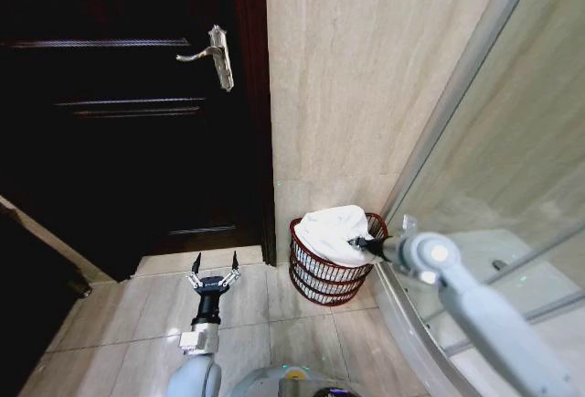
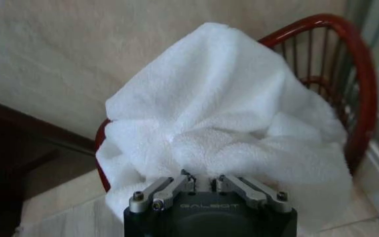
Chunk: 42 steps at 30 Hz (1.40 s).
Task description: Discard the used towel into the hamper.
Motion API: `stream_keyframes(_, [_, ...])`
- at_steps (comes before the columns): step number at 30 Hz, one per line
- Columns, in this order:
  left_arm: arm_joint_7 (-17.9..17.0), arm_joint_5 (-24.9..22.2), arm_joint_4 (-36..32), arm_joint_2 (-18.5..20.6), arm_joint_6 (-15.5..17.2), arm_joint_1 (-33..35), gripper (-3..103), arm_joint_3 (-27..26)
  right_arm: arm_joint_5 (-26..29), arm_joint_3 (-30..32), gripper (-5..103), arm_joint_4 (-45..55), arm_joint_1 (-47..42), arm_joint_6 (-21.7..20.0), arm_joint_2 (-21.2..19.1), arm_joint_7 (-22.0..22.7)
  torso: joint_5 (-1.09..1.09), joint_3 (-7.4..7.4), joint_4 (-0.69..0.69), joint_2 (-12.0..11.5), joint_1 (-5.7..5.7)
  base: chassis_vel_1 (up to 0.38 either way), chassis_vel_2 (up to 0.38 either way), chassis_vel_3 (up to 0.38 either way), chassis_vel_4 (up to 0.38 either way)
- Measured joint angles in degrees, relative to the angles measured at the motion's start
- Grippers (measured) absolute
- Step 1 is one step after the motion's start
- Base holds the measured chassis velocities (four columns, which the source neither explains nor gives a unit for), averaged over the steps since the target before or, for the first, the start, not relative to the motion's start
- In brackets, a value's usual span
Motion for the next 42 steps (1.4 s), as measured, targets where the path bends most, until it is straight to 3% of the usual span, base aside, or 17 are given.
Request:
stream_keyframes(3, [-0.2, -0.9, -0.2, 0.0, -0.2, 0.6, 100, -0.3, -1.2, -2.0, 12, -1.9, 1.4, 0.0, 1.6, -0.4, 0.00, 0.00, 0.02, 0.0, 0.00, 0.000, 0.000, 0.000, 0.000])
stream_keyframes(7, [-0.7, -1.6, -1.1, 0.0, -0.4, 1.3, 100, -1.0, -7.2, -7.1, 12, -7.9, 4.6, 0.0, 6.2, -3.4, -0.02, 0.00, 0.00, 0.0, 0.00, 0.000, 0.000, 0.000, 0.000])
stream_keyframes(12, [-1.3, 0.9, -3.3, 0.0, -0.6, 1.9, 100, -1.3, -15.0, -11.9, 12, -18.9, 9.2, -0.1, 12.8, -6.1, 0.00, 0.00, 0.02, 0.0, 0.00, 0.000, 0.000, 0.000, 0.000])
stream_keyframes(17, [-1.6, 1.4, -4.0, 0.0, -0.5, 1.8, 100, -1.2, -19.2, -14.7, 12, -25.5, 10.6, -0.1, 15.4, -7.8, 0.00, 0.00, 0.02, 0.0, 0.00, 0.000, 0.000, 0.000, 0.000])
stream_keyframes(29, [-1.8, 1.6, -3.6, 0.0, -0.4, 1.4, 100, -1.2, -21.2, -15.8, 12, -30.2, 8.7, 0.1, 16.1, -7.8, 0.01, -0.01, 0.03, 0.0, 0.00, 0.000, 0.000, 0.000, 0.000])
stream_keyframes(36, [-1.8, 2.2, -3.8, 0.0, 0.4, 0.5, 100, -0.9, -21.1, -13.1, 11, -27.8, 6.7, 0.2, 16.0, -6.5, 0.03, 0.00, 0.01, 0.0, 0.00, 0.000, 0.000, 0.000, 0.000])
stream_keyframes(41, [-1.7, 3.0, -4.0, 0.0, 0.8, 0.0, 100, -0.2, -21.9, -7.7, 32, -20.8, 5.4, 0.2, 14.2, -5.6, -0.01, 0.01, 0.00, 0.0, 0.01, 0.000, 0.000, 0.000, 0.000])
stream_keyframes(42, [-1.7, 3.0, -4.0, 0.0, 0.8, 0.0, 100, -0.2, -21.9, -7.7, 32, -20.8, 5.4, 0.2, 14.2, -5.6, -0.01, 0.01, 0.00, 0.0, 0.01, 0.000, 0.000, 0.000, 0.000])
